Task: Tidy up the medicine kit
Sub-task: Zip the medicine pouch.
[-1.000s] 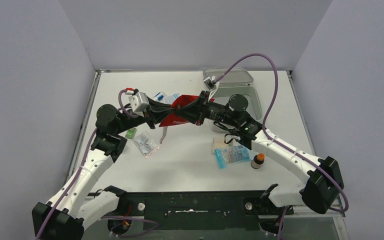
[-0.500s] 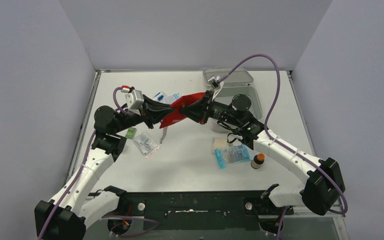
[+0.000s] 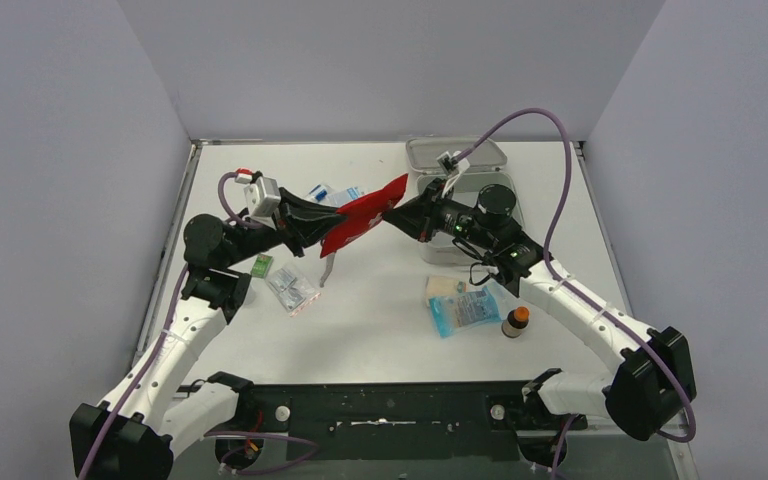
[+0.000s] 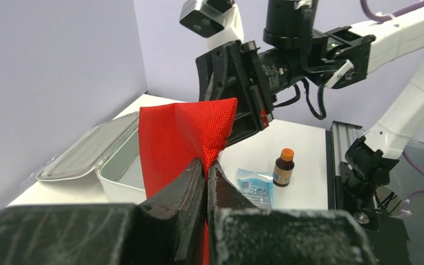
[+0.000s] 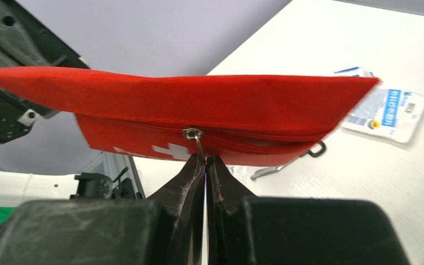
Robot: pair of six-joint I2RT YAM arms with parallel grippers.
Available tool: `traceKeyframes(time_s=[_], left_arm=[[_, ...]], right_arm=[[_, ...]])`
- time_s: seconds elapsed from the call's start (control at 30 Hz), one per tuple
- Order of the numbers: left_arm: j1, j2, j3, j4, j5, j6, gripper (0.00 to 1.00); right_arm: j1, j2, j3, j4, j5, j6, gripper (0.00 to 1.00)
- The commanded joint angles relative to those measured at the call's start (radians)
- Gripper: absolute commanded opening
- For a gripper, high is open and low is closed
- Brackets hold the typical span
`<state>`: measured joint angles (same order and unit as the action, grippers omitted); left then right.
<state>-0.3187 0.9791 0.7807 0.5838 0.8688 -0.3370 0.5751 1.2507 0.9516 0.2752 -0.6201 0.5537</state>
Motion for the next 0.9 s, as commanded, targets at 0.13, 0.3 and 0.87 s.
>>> traceKeyframes(time_s=[0.13,0.3,0.87], left_arm=[[0.007,-0.023,0.038,0.194,0.087,-0.163,0.00],[0.007,-0.014,0.039,0.263,0.119,-0.254,0.00],[0.007,0.036,0.029,0.427,0.030,-0.502,0.00]], right_arm=[[-0.112,-0.020,-0.012,-0.027,0.091,-0.052,0.00],[-0.189,0.006,-0.020,-0.009,0.052,-0.043,0.00],[-0.292,-0.060,-0.153,0.360,-0.253,0.079,0.50]])
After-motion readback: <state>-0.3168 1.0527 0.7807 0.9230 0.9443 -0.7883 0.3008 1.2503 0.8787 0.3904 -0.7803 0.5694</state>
